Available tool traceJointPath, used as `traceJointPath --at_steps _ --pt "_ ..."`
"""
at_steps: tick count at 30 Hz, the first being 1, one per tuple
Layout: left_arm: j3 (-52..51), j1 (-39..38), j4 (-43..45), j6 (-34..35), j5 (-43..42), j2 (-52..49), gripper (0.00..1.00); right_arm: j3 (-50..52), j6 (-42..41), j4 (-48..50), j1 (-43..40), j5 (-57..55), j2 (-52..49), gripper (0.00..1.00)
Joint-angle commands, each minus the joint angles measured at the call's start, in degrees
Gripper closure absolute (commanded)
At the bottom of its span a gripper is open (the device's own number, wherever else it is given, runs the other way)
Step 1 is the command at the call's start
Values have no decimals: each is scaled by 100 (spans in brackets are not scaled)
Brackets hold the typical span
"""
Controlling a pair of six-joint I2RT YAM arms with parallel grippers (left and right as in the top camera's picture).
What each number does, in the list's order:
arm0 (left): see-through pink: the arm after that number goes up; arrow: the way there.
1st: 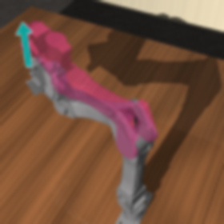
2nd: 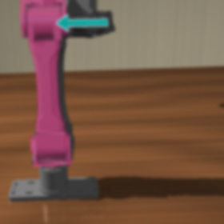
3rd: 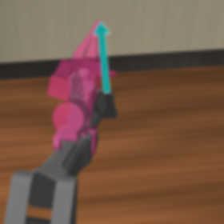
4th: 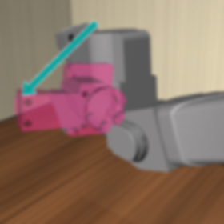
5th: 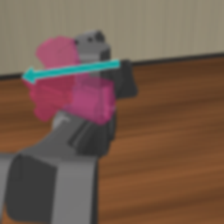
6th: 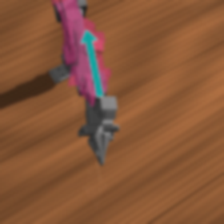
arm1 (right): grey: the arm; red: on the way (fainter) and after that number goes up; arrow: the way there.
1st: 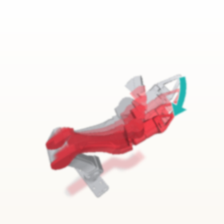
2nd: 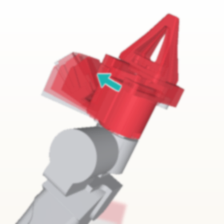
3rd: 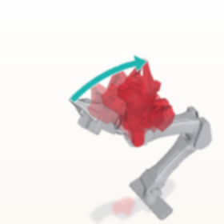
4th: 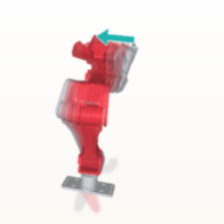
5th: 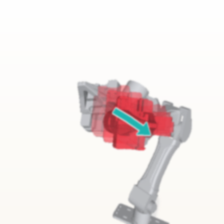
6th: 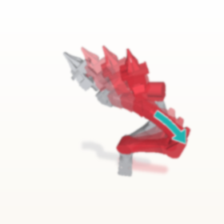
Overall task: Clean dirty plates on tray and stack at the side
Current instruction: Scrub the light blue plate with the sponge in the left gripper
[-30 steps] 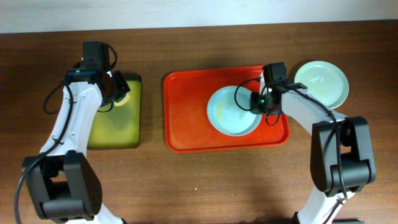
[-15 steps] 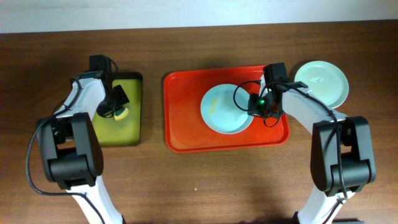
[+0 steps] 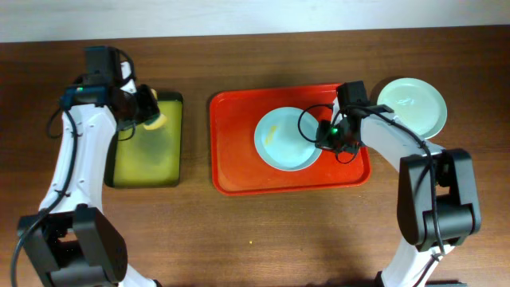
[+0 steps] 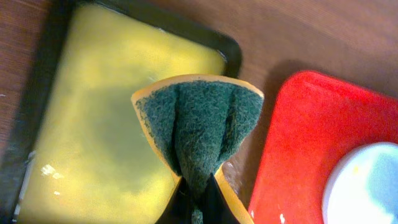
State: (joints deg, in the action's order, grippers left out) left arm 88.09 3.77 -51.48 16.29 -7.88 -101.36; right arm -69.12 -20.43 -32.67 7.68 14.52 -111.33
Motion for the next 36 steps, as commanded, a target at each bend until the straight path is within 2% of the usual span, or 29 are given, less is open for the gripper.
traceJointPath --at_steps 1,6,9,11,15,17,25,29,33,35,36 --pt "17 -306 0 -232 -240 -9 100 92 44 66 308 31 -155 96" --pt "13 -1215 52 -229 -240 -20 100 92 420 142 555 87 -155 96" --pt "11 -1803 195 -223 -243 -57 100 92 970 142 555 457 -155 96" --pt "11 -2201 365 195 -240 -278 100 92 968 142 555 501 -155 96" --pt "11 -2997 568 234 -243 -1005 100 92 894 142 553 498 -155 96" --pt "11 -3281 577 315 -240 -1268 100 90 553 164 542 476 -155 96" --pt "11 -3493 686 407 -232 -1836 100 -83 380 35 542 452 -155 96" --pt "11 -3517 955 791 455 -2404 100 -83 382 33 542 422 -155 96" --pt "17 -3482 704 791 2778 -2723 100 -83 382 -96 540 -24 -155 96" --pt "28 -3434 592 789 3460 -2662 100 -83 382 -96 535 -22 -155 96" --pt "31 -3399 584 789 3543 -2614 100 -83 382 -96 535 -22 -155 96"
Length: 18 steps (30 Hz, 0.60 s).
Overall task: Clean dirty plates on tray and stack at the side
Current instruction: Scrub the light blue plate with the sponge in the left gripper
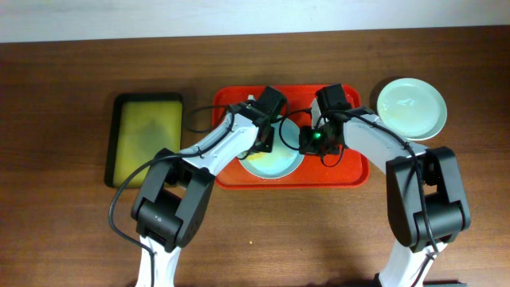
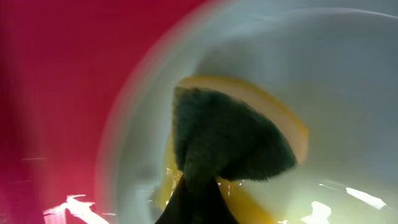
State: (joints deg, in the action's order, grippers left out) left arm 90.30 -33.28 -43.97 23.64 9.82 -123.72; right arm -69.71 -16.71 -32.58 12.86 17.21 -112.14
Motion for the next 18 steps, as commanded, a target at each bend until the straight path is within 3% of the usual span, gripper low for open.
traceJointPath --at_steps 1,3,5,8,10,18 --pt "-190 378 -168 57 1766 -247 100 -24 11 -105 17 -291 -74 96" --pt "-186 483 -157 57 1687 2 100 -24 11 -105 20 -291 -74 96" --pt "-186 505 -74 52 957 258 100 -24 11 -101 20 -289 -74 96" --pt "-186 490 203 48 -898 291 100 -24 -33 -87 20 -286 -74 96" --pt "-173 490 496 -398 -2048 304 100 -24 -33 -81 20 -286 -74 96" --pt "-50 415 385 -393 -2188 791 100 -24 -33 -22 20 -286 -74 96"
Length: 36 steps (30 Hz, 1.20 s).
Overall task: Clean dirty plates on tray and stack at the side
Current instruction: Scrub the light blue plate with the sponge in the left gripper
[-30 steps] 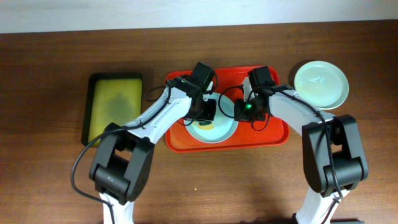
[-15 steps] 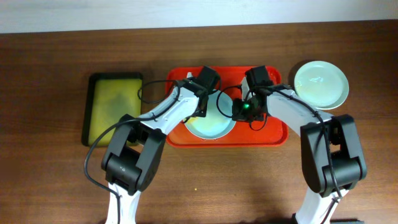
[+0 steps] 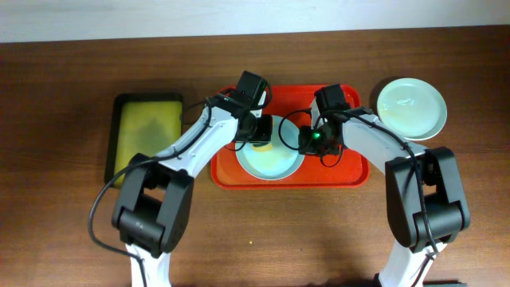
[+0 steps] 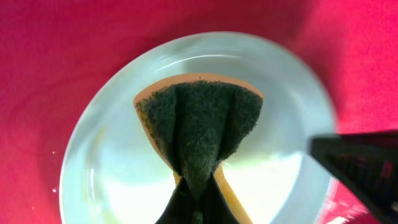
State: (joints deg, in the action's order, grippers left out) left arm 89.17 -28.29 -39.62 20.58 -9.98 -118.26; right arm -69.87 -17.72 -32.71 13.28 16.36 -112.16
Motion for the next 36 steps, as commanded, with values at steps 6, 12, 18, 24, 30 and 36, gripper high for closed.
traceJointPath --at_steps 6,12,18,24,30,36 --pt "-33 -168 2 275 -79 -101 100 -9 68 -2 -22 -201 -72 96" --pt "-33 -378 310 275 -173 -551 100 -9 68 13 -22 -201 -72 96" --pt "-20 -385 -234 275 2540 -693 100 -9 70 4 -22 -201 -72 96" --pt "-13 -369 -509 365 3027 -2 100 -9 70 4 -22 -203 -72 96" --pt "-31 -428 -444 435 330 52 100 -9 70 11 -22 -203 -72 96" --pt "-155 -448 -575 448 1429 -466 100 -9 72 -9 -22 -203 -72 96"
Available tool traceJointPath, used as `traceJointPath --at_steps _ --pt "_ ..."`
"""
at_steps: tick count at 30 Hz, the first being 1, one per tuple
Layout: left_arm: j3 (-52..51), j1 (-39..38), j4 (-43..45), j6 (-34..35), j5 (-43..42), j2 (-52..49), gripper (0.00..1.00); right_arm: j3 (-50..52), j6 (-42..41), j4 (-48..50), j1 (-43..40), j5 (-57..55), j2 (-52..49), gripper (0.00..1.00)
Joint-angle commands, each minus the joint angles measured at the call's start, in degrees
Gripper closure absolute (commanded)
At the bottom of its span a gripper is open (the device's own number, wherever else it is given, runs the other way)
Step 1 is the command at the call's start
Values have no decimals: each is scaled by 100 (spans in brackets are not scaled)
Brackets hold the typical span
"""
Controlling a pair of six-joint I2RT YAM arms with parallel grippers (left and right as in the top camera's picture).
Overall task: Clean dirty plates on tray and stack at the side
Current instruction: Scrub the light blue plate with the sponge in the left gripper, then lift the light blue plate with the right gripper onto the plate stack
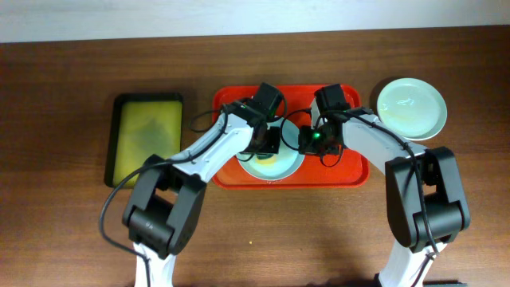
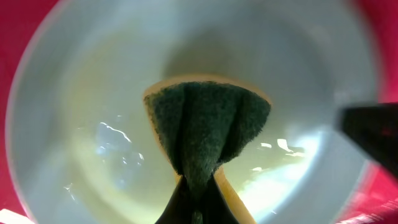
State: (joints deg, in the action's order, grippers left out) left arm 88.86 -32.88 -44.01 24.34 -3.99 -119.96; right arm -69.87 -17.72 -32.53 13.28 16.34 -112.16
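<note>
A pale blue plate (image 1: 279, 163) lies on the red tray (image 1: 227, 171); in the left wrist view the plate (image 2: 93, 124) fills the frame, wet and yellowish. My left gripper (image 2: 198, 211) is shut on a folded sponge (image 2: 208, 124), green scouring side out, yellow edge, held just over the plate's middle. From overhead that gripper (image 1: 264, 143) sits over the plate's left part. My right gripper (image 1: 309, 140) is at the plate's right rim, its dark finger (image 2: 373, 127) showing at the right edge; I cannot tell if it is shut. A second pale plate (image 1: 410, 108) lies right of the tray.
A black tray of yellow liquid (image 1: 145, 139) stands at the left on the brown table (image 1: 72, 231). Both arms reach in over the red tray from below. Cables loop between the two wrists above the plate.
My left gripper with the sponge has come down closer to the plate and shifted slightly right over its middle. The right gripper has stayed at the plate's right rim.
First my left gripper held the sponge over the yellow liquid tray while the right gripper was at the plate's right edge. Then the sponge was pressed on the plate, then raised above it, and now it is low over the wet plate again.
</note>
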Motion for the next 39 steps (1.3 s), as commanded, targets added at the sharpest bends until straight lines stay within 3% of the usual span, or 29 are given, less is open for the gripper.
traceJointPath --at_steps 1,4,7,15,25,30,39 --pt "-129 20 -212 70 1193 -293 100 -9 72 -24 -22 -201 -72 96" --pt "-129 79 -450 70 2256 -284 100 -9 74 -22 -22 -201 -72 96" --pt "-61 136 -470 70 2590 -175 100 -9 72 -24 -22 -201 -72 96" --pt "146 452 -431 72 1996 894 100 -9 72 -22 -22 -201 -72 96" --pt "-52 3204 -776 221 1600 1069 100 -9 72 4 -22 -201 -72 96" --pt "-852 3381 76 216 1318 1025 100 -9 72 -2 -22 -201 -72 96" --pt "-1305 3379 608 221 1255 1025 99 -9 72 -2 -22 -201 -72 96"
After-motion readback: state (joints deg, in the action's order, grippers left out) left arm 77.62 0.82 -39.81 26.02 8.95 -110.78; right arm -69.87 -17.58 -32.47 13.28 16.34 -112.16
